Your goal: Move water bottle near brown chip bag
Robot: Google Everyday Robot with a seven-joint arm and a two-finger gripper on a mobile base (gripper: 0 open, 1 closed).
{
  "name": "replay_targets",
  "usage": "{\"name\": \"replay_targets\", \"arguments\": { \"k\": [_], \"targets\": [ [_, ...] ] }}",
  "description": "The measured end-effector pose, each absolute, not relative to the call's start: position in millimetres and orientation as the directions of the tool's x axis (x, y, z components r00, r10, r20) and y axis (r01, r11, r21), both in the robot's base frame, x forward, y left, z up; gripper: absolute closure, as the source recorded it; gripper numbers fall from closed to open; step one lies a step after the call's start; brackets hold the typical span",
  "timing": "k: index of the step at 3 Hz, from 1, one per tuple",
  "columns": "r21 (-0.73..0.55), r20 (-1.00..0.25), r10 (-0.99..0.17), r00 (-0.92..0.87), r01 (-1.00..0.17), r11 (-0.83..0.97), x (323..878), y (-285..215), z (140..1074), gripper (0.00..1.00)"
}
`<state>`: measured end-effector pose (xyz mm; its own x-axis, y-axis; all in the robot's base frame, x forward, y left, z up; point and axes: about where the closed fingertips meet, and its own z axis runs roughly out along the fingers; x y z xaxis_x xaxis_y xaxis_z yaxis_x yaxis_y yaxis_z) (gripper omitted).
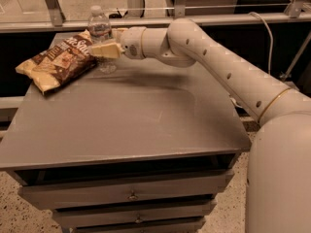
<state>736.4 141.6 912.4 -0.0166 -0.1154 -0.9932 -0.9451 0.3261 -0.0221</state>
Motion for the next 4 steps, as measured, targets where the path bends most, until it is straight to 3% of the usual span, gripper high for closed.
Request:
{"name": "replay_targets", "arguments": {
  "k": [2, 4],
  "targets": [
    [-0.024, -0.994, -0.111, -0.013, -0.947, 0.321, 735, 141, 911, 0.00],
    [-0.095, -0.990, -0.135, 0.049, -0.927, 0.362, 700, 77, 927, 0.00]
  ]
}}
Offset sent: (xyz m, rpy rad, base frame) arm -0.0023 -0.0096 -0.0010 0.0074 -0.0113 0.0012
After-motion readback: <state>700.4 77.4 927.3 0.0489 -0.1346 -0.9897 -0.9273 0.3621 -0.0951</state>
